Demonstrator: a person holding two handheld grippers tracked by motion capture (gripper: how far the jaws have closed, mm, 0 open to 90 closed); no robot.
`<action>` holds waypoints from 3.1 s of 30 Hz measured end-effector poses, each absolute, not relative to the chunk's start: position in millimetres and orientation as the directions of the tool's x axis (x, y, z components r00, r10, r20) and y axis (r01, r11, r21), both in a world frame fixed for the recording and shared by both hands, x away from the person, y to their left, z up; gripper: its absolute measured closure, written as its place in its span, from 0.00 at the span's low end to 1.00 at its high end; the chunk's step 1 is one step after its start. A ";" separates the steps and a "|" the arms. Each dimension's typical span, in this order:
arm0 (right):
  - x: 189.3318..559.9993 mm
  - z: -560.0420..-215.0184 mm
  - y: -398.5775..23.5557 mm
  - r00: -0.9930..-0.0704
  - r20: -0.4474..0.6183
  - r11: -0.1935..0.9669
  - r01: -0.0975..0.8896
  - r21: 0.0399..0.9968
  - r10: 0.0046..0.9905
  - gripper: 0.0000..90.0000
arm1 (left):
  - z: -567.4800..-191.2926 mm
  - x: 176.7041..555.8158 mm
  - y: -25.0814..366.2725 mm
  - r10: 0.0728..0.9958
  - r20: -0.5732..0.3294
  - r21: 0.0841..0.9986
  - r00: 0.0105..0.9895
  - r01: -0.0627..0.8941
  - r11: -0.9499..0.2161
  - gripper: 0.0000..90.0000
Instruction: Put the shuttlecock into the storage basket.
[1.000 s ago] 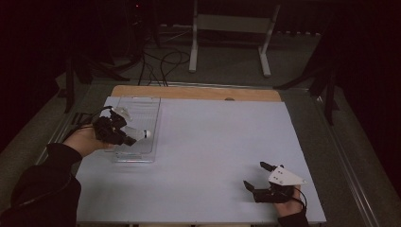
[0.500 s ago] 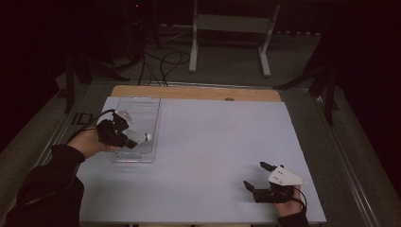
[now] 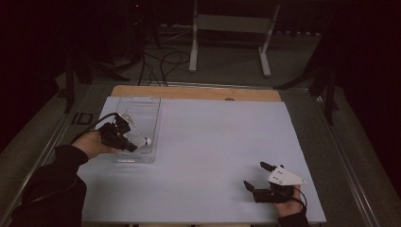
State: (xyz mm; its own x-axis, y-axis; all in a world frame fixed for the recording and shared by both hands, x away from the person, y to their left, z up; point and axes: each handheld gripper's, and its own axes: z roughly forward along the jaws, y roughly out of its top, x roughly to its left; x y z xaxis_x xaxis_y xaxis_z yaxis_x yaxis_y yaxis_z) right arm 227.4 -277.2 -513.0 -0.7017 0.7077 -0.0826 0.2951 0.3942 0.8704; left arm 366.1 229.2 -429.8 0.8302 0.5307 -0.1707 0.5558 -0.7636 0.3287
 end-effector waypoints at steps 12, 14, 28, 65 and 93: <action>227.6 -513.4 -277.2 -0.701 -0.080 0.396 0.301 0.867 0.709 0.11 | -436.4 371.3 225.4 0.548 -0.166 0.321 0.820 0.570 -0.756 1.00; 227.7 -513.3 -277.2 -0.701 -0.080 0.397 0.302 0.867 0.709 0.11 | -437.5 372.8 224.9 0.556 -0.163 0.324 0.815 0.577 -0.750 0.99; 227.5 -513.3 -277.5 -0.700 -0.078 0.394 0.303 0.868 0.710 0.11 | -445.6 380.4 219.9 0.574 -0.162 0.320 0.803 0.593 -0.739 0.99; 227.1 -512.3 -277.3 -0.700 -0.083 0.397 0.299 0.868 0.710 0.11 | -416.8 371.4 207.2 0.672 -0.098 0.378 0.734 0.652 -0.657 0.03; 227.5 -512.5 -277.5 -0.702 -0.081 0.398 0.300 0.867 0.707 0.11 | -406.5 368.0 181.3 0.630 -0.112 0.460 0.769 0.602 -0.653 0.00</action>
